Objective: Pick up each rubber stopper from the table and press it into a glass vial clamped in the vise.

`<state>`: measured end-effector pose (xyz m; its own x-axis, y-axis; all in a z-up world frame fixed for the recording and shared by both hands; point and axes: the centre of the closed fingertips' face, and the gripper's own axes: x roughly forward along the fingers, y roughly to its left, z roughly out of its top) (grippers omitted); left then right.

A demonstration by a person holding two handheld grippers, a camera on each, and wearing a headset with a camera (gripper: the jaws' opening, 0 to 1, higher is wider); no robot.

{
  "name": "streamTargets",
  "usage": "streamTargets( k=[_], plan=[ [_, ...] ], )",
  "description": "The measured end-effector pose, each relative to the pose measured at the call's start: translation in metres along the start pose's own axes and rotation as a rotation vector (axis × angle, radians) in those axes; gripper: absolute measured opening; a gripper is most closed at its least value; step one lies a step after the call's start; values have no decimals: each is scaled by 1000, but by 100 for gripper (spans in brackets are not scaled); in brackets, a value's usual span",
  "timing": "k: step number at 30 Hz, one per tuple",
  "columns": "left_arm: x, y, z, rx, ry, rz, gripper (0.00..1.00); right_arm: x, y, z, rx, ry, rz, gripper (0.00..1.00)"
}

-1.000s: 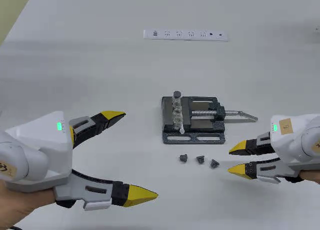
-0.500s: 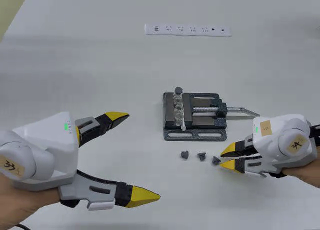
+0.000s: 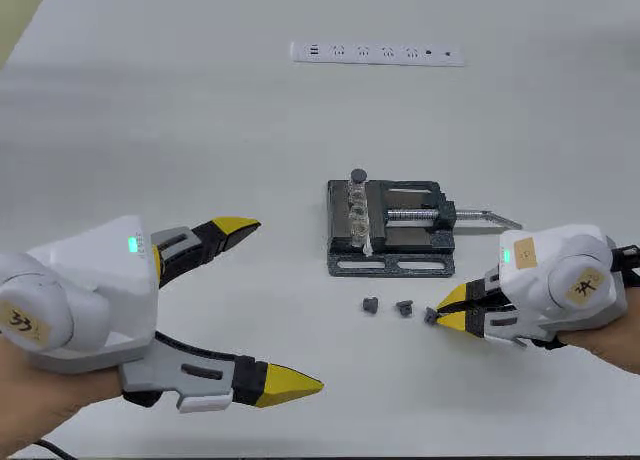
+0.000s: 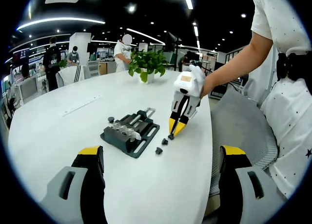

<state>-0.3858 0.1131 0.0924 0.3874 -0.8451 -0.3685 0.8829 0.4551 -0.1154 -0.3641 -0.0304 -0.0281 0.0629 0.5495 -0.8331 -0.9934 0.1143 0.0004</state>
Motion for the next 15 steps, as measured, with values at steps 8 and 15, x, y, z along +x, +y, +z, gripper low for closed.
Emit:
streamTargets(
  k=[8, 15],
  plan=[
    [1, -1, 2, -1, -5, -1, 98, -1, 0, 2, 8, 6, -20, 0],
    [1, -1, 5, 1, -10, 0, 98, 1, 0, 2, 37, 6, -30, 0]
  ],
)
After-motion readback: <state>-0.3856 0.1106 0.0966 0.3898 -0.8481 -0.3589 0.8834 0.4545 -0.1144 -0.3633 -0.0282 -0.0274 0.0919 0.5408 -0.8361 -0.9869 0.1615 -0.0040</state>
